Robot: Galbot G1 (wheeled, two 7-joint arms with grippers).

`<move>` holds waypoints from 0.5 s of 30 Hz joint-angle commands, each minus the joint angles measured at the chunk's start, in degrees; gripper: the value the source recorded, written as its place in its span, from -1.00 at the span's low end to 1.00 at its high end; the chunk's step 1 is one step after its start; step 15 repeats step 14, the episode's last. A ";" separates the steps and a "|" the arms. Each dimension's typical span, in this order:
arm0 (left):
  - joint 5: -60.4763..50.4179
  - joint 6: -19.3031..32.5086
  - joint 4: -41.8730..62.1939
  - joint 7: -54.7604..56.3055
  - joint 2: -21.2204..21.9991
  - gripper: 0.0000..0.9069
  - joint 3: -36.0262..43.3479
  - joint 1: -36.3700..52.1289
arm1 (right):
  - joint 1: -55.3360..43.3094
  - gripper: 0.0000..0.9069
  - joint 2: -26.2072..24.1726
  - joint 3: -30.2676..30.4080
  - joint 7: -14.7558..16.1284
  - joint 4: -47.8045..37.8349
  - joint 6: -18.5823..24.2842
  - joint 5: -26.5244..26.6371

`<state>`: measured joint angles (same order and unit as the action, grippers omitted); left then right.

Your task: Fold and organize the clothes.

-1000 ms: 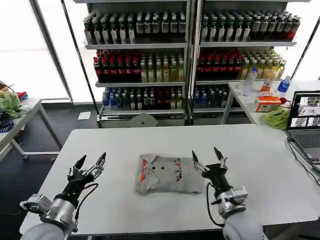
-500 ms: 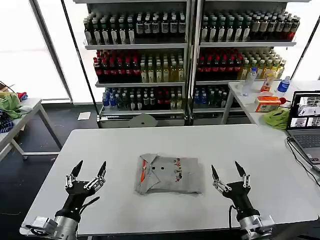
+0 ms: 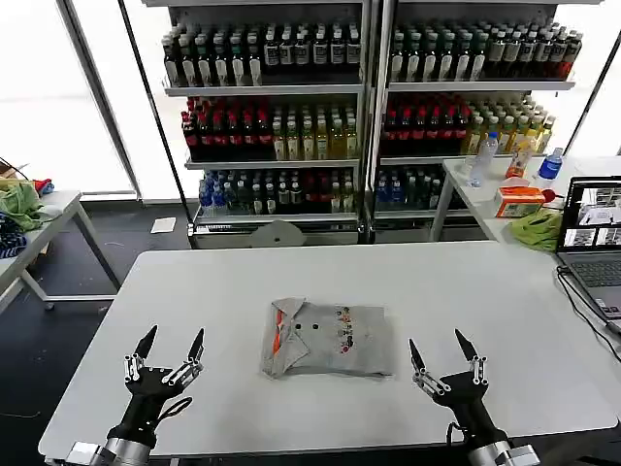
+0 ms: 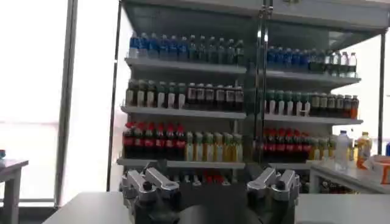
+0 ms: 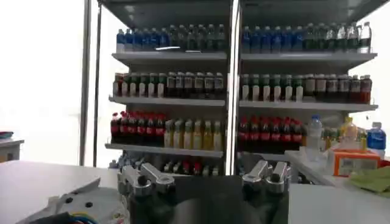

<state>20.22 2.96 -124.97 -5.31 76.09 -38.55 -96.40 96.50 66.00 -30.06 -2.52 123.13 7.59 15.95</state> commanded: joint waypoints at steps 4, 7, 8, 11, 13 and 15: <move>-1.29 1.92 0.56 -0.53 0.19 1.00 -0.67 -1.14 | 1.27 1.00 0.01 0.16 0.72 -0.06 1.27 -0.33; -1.45 2.15 0.65 -0.33 0.10 1.00 -1.19 -1.14 | 1.34 1.00 0.01 0.25 1.11 0.00 1.28 0.13; -1.62 2.12 0.70 -0.31 0.11 1.00 -1.34 -1.14 | 1.39 1.00 -0.01 0.26 1.32 0.03 1.29 0.22; -1.62 1.92 0.51 -0.04 0.03 1.00 -1.81 -1.28 | 1.47 1.00 0.18 0.31 2.11 -0.24 1.63 0.27; -1.85 1.57 0.09 -0.01 -0.05 1.00 -2.05 -1.49 | 1.59 1.00 0.43 0.34 2.69 -0.47 2.19 0.28; -1.96 1.67 0.01 -0.02 -0.04 1.00 -2.10 -1.51 | 1.64 1.00 0.46 0.34 2.74 -0.46 2.28 0.23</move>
